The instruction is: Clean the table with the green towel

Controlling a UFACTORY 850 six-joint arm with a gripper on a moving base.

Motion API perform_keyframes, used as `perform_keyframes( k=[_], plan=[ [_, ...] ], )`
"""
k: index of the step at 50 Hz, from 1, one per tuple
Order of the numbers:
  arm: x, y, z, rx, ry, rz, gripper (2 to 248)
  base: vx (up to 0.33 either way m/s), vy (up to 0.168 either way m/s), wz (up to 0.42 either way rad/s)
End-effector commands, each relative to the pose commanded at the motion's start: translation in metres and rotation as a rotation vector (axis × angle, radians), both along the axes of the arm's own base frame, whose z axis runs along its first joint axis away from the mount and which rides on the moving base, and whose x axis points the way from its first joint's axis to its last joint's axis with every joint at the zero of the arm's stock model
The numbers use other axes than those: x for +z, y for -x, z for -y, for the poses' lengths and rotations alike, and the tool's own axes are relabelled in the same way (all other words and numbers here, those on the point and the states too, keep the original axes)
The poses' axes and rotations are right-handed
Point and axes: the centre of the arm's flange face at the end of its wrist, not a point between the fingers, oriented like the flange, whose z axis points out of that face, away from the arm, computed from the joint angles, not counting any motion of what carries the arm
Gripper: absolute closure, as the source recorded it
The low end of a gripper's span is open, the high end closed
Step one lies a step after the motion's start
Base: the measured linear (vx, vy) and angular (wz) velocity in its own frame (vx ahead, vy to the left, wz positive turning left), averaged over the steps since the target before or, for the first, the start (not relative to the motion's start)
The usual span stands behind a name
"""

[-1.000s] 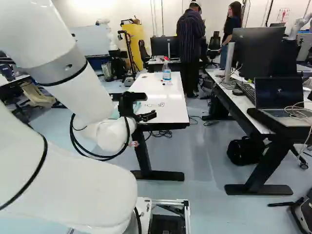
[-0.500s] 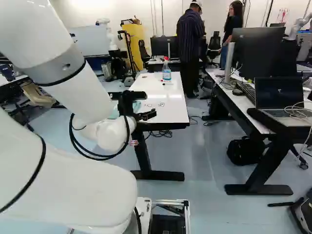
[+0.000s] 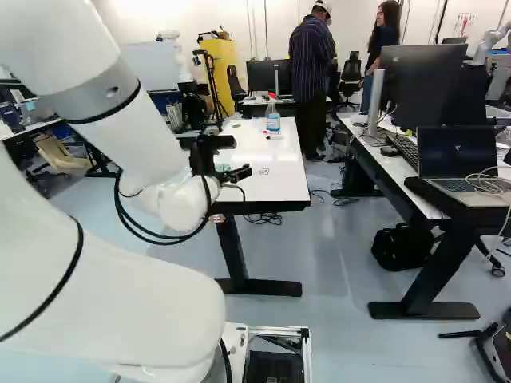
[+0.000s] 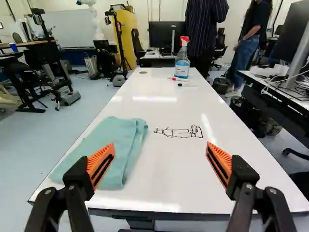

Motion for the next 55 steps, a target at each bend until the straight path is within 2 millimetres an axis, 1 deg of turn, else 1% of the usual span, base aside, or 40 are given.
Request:
perform_keyframes(
  k=[18,55],
  plan=[
    [0.012,-0.025,-0.017,0.027,-0.009,-0.056,3,0.0,0.0,0.0],
    [0.03,-0.071,-0.054,0.055,-0.042,-0.267,3,0.0,0.0,0.0]
  ],
)
